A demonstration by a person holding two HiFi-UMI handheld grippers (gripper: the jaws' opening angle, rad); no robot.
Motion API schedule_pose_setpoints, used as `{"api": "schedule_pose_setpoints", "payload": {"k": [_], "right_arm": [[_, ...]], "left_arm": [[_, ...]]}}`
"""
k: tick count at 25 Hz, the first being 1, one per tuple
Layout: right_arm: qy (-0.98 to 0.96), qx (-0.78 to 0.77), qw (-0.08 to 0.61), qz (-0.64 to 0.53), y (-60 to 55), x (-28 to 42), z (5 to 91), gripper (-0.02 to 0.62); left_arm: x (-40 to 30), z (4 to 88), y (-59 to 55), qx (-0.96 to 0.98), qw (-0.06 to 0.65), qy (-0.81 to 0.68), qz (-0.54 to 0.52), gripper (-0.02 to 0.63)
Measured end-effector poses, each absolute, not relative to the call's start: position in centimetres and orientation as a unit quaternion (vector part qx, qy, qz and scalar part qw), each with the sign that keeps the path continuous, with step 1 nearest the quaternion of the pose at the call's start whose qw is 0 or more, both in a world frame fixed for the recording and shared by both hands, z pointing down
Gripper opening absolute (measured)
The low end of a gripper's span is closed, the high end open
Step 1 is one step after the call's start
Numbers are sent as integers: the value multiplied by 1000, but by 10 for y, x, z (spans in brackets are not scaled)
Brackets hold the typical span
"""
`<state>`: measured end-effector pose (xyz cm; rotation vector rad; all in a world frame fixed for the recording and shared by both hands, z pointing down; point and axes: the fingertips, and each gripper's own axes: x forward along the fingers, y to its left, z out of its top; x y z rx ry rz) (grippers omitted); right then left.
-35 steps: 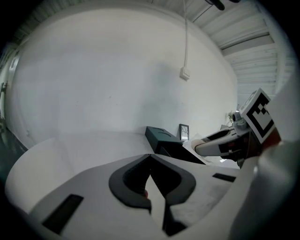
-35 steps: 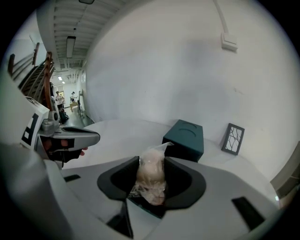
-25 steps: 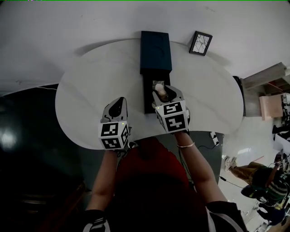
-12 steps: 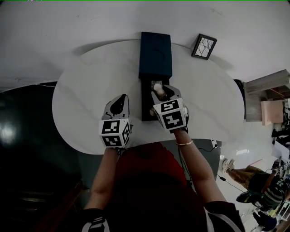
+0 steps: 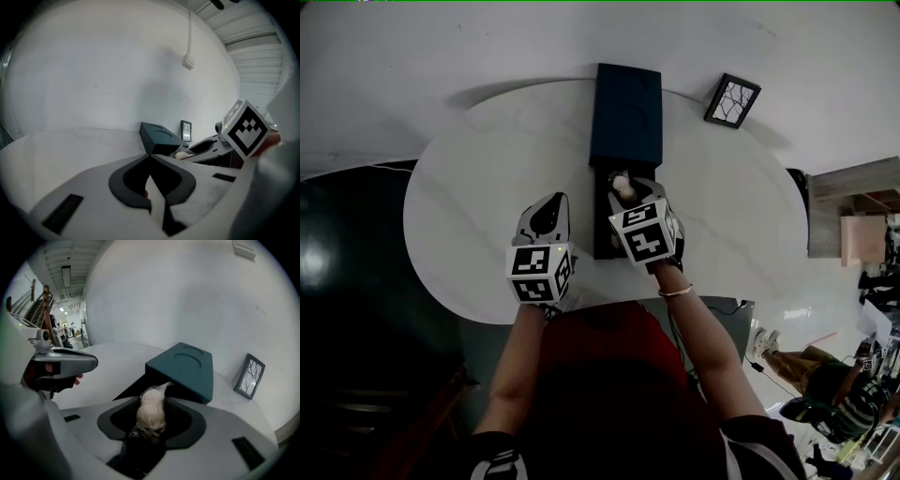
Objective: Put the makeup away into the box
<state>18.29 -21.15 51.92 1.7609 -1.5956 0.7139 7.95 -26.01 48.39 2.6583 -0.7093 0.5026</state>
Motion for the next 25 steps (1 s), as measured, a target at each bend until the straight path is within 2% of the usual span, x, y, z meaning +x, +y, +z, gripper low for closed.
{"api": "schedule_pose_setpoints", "payload": {"k": [18, 25], "right_arm": [[-602, 647, 383, 269, -220, 179, 539, 179], [-605, 646, 378, 271, -221, 178, 539, 186]], "left_arm": [[87, 491, -265, 934, 184, -249, 178, 23], [81, 491, -266, 932, 186, -257, 176, 23]]}}
